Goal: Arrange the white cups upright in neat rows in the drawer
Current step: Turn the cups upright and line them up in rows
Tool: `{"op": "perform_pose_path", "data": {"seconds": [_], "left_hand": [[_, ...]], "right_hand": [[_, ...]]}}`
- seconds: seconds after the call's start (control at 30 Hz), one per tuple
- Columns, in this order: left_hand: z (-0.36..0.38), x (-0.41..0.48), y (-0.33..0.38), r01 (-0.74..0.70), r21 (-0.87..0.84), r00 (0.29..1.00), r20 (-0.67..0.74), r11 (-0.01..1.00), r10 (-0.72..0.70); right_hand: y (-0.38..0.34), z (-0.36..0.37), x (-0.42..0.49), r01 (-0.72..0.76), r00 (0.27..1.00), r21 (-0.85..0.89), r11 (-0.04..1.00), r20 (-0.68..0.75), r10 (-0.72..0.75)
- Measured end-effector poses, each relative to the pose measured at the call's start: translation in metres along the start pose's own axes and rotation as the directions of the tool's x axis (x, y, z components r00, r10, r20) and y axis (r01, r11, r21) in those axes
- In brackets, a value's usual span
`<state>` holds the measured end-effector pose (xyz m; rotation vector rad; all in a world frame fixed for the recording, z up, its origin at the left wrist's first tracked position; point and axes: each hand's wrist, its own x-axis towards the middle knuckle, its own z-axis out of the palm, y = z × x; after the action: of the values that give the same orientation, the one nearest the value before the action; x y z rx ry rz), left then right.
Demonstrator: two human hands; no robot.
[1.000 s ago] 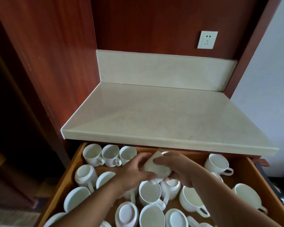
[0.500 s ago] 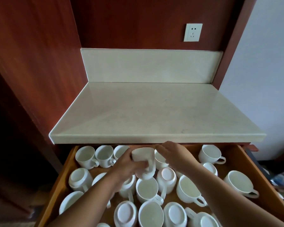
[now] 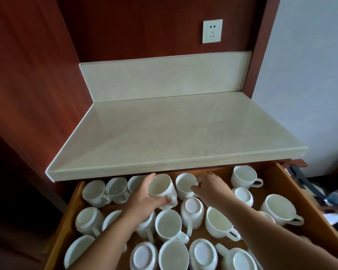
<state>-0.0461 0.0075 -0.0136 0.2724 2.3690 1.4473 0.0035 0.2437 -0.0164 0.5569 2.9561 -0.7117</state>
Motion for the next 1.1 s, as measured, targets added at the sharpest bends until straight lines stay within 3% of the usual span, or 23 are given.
{"op": "perform_pose_path", "data": {"seconds": [0.17, 0.3, 0.5, 0.7, 0.87, 1.1], "left_hand": [[0.006, 0.004, 0.003, 0.026, 0.131, 0.996, -0.085, 0.991, -0.015], [0.017, 0.011, -0.003, 0.042, 0.24, 0.985, -0.172, 0.97, 0.0], [0.028, 0.027, -0.008, -0.032, 0.425, 0.983, -0.149, 0.904, 0.105], [0.033, 0.044, -0.017, -0.159, 0.733, 0.945, -0.081, 0.662, 0.316], [0.038, 0.045, -0.024, -0.165, 0.874, 0.955, 0.026, 0.456, 0.296], [0.042, 0.056, -0.029, -0.178, 0.887, 0.949, 0.04, 0.426, 0.314]], "right_hand": [[0.006, 0.004, 0.008, -0.001, 0.999, 0.011, 1.0, 0.036, 0.001], [0.007, 0.01, 0.012, 0.018, 0.999, -0.085, 0.996, 0.043, -0.014], [0.008, 0.016, 0.019, 0.081, 0.993, -0.154, 0.985, 0.095, -0.067], [0.006, 0.017, 0.029, 0.118, 0.984, -0.115, 0.986, 0.146, -0.1], [0.002, 0.019, 0.03, 0.084, 0.984, -0.081, 0.993, 0.161, -0.07], [0.0, 0.023, 0.029, 0.027, 0.992, -0.011, 1.0, 0.12, -0.026]]}}
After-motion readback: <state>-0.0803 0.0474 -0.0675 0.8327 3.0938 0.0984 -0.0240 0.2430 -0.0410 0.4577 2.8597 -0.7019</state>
